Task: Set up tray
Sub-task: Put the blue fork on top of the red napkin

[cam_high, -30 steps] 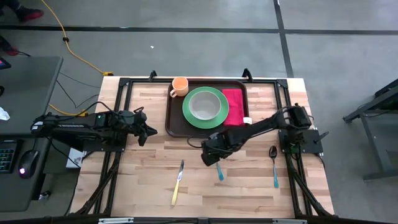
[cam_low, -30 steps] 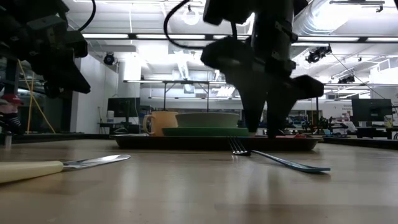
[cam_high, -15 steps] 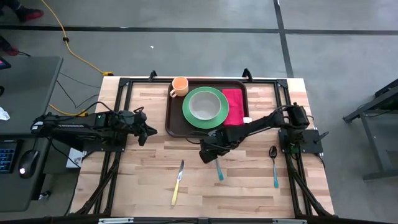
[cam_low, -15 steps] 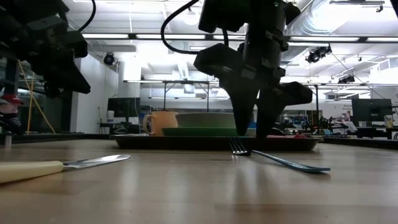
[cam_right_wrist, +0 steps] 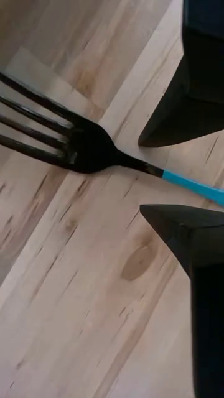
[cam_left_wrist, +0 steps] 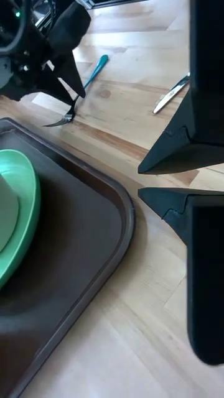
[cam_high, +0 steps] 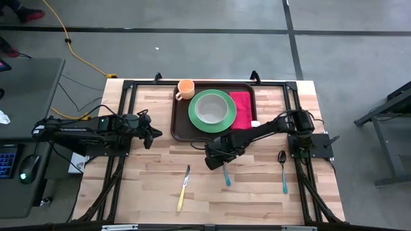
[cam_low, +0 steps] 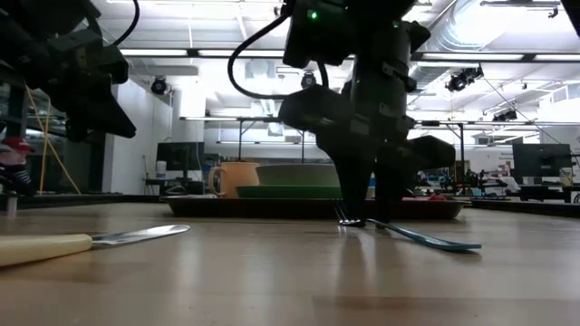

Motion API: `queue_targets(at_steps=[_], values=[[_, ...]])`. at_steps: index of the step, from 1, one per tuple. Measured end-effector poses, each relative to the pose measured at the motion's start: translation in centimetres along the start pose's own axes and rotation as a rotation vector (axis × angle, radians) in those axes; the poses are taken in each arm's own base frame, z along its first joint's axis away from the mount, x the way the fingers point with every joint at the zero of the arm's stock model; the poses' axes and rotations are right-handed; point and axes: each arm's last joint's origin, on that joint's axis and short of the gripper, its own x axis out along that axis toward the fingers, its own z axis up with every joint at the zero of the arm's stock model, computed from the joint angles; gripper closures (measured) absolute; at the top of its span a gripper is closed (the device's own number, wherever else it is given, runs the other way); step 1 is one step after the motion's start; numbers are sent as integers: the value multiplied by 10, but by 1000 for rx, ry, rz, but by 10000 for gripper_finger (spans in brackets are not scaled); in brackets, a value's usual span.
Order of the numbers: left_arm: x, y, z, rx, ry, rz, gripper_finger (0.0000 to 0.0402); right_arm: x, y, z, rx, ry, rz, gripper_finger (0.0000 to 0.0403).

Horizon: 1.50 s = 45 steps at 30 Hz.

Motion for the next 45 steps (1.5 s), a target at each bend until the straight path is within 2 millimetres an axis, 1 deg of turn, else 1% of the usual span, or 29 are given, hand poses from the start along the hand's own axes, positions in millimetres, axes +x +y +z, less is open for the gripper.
queue_targets(at_steps=[11,22,28,33,45], values=[[0,0,0,0,-4,6,325,1,-1,1,1,-41,-30,265],[0,1,1,0,-19,27,325,3,-3,1,-6,-65,-62,299],[0,1,1,0,-20,28,325,6,-4,2,-6,-69,-72,300],[0,1,1,0,-19,28,325,17,-4,2,1,-46,-79,300],[0,1,1,16,-20,30,325,18,-5,2,12,-59,-88,300]])
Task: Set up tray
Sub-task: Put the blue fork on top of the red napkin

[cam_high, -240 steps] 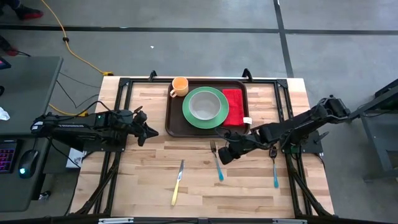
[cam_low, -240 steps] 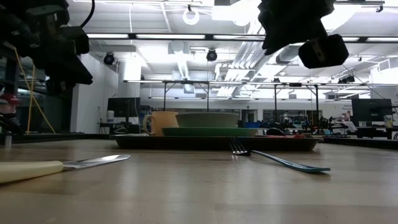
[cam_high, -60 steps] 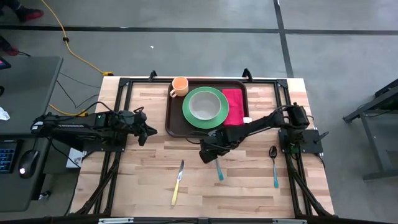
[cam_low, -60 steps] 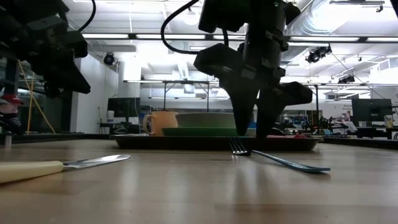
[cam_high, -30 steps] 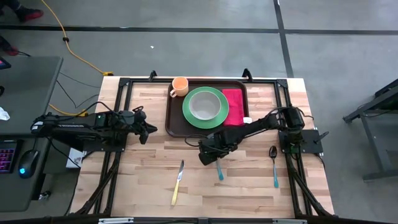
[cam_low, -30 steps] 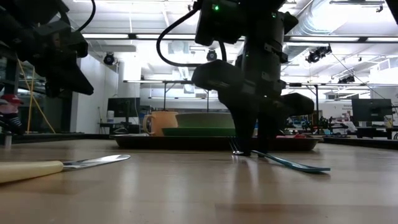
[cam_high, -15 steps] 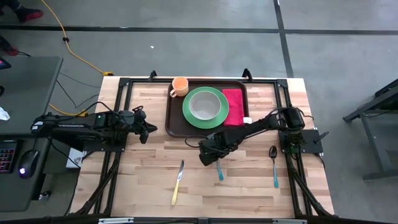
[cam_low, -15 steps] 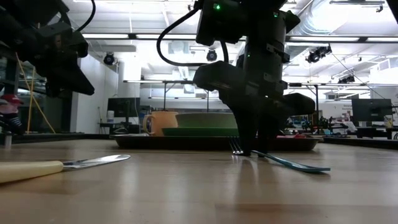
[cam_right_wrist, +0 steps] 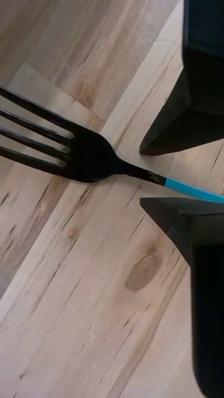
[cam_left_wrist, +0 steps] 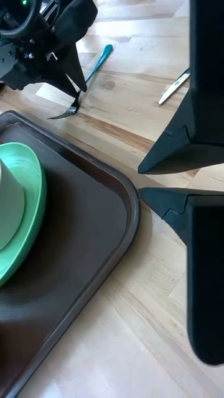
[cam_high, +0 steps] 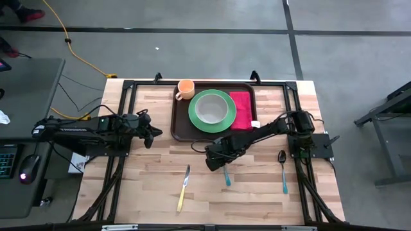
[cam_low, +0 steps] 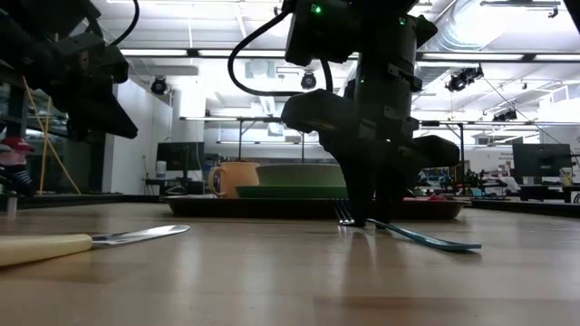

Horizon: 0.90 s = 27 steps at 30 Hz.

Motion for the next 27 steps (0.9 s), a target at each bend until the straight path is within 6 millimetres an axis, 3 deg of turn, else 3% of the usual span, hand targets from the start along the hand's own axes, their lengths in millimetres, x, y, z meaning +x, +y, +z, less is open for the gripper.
queue_targets(at_steps=[13,27], values=[[0,0,0,9,-2,3,325,0,-2,1,40,-13,-20,301],[0,0,0,34,-7,12,325,0,-4,0,52,-16,-44,349]])
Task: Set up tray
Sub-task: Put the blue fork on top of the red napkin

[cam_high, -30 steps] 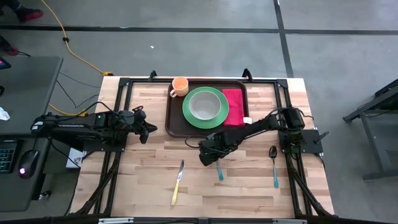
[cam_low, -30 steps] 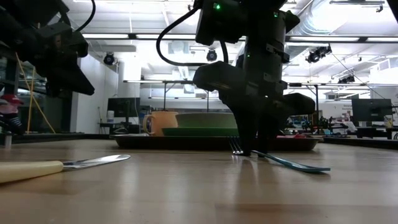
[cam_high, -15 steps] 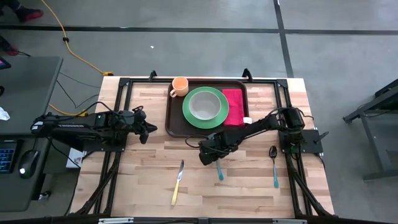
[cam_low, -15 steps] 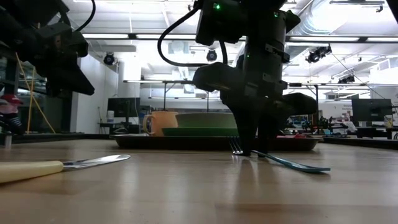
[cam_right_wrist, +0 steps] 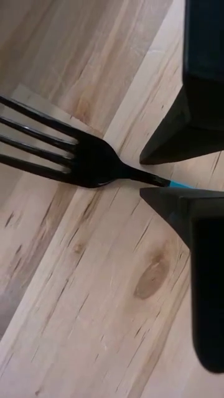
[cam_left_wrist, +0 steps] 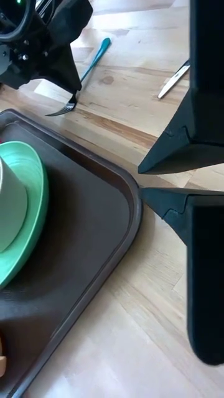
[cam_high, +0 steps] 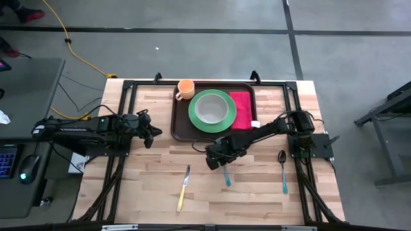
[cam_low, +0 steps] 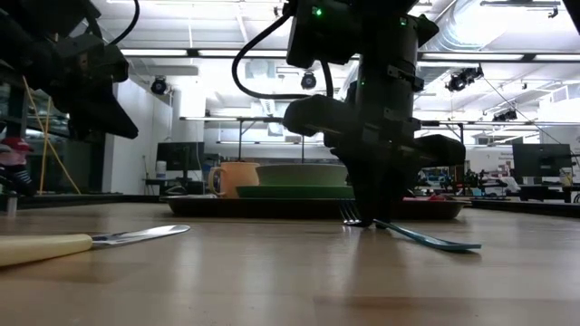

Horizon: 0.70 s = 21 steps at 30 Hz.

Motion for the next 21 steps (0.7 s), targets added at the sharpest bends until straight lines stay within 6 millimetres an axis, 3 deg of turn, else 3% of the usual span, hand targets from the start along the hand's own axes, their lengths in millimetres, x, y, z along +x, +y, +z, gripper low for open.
queue_targets(at_steps=[8,21], values=[[0,0,0,18,-1,2,325,0,-2,0,1,4,-17,355],[0,0,0,18,-1,3,325,-1,-6,-1,-6,12,-65,399]])
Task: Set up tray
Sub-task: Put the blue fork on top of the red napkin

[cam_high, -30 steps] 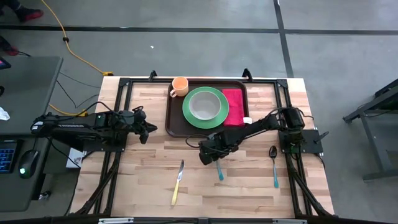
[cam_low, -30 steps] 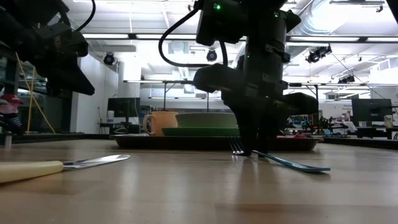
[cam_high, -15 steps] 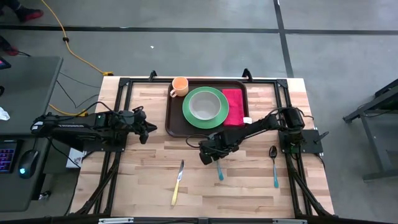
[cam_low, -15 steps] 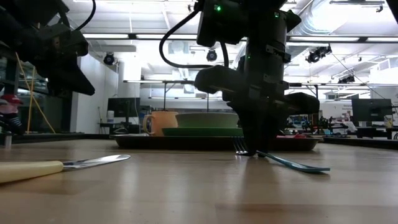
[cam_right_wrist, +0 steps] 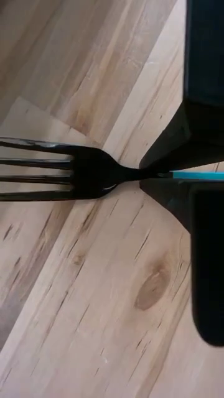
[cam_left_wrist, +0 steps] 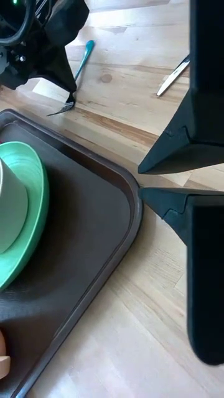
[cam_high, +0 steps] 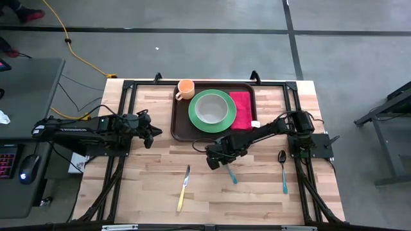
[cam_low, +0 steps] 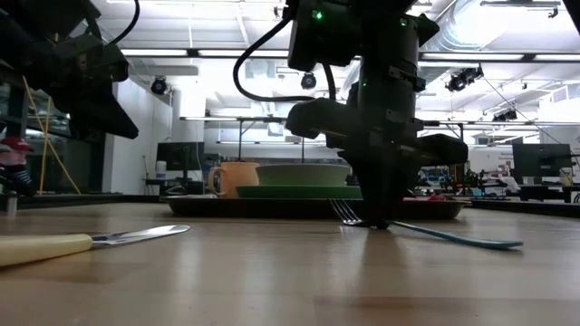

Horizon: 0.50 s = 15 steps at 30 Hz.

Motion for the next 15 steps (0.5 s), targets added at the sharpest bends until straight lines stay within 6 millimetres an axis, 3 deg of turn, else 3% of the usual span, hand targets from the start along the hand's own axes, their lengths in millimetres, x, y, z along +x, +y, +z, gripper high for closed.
queue_targets(at_steps=[15], values=[[0,0,-1,1,8,4,325,-7,-9,-3,-13,34,-69,401]])
